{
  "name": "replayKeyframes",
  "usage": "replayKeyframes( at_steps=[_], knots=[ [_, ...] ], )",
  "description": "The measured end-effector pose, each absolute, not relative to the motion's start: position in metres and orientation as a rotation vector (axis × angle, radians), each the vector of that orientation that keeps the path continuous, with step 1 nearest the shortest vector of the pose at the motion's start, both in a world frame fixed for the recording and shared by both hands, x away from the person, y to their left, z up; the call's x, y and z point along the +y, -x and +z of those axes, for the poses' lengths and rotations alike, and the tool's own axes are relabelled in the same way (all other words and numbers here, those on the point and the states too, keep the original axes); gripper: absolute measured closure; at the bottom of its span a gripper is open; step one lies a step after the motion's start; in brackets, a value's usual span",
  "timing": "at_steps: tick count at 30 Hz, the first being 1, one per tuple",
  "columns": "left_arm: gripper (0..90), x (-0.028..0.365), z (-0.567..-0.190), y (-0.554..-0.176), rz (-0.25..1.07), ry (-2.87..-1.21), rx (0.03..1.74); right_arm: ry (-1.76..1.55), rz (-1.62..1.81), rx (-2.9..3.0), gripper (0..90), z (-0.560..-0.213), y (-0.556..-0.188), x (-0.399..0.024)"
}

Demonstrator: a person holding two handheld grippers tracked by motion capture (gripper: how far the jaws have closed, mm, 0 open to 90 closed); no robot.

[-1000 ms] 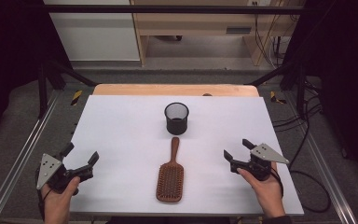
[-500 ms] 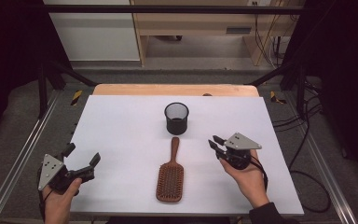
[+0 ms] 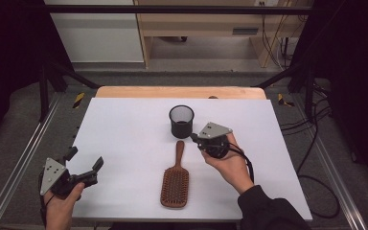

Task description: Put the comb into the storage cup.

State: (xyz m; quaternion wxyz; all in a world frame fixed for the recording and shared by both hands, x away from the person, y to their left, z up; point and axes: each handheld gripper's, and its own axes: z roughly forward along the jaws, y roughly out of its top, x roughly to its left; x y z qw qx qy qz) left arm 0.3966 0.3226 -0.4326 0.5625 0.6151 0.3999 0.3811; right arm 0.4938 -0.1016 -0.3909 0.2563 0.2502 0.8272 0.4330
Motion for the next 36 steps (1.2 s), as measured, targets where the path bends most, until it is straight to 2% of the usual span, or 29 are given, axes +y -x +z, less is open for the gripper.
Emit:
replayKeyframes(
  at_steps=[17, 36],
  knots=[
    [3.8, 0.321, -0.431, -0.398, 0.911, -1.46, 0.931, -0.687, 1.098, 2.395, 90.0, -0.419, -0.522, -0.058],
    [3.8, 0.32, -0.431, -0.399, 0.908, -1.47, 0.924, -0.624, 0.968, 2.519, 90.0, -0.449, -0.529, -0.028]
  ],
)
